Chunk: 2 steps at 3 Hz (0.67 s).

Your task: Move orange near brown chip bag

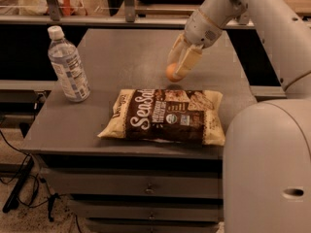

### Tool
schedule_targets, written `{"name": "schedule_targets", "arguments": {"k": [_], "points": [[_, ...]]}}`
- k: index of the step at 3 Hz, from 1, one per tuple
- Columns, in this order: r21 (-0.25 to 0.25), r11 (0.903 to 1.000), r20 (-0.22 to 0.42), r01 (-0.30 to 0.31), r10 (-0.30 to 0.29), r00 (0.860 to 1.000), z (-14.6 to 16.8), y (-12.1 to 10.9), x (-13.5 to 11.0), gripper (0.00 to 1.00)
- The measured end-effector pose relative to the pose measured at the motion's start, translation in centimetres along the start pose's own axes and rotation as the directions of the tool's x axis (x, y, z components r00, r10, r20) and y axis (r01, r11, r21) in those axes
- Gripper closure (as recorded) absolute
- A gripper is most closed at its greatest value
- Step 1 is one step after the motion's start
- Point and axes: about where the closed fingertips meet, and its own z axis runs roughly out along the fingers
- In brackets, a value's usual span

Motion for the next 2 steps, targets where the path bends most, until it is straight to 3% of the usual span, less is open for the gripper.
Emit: {"name": "schedule_targets", "arguments": {"k": [1,2], "points": [[0.001,0.9967,0.017,0.081,-0.081,0.997,0.1,-0.6,-1.0,1.00],[-0.017,0.9842,0.016,0.176,-0.176,0.984,0.7,-0.3,-2.6,1.00]]}}
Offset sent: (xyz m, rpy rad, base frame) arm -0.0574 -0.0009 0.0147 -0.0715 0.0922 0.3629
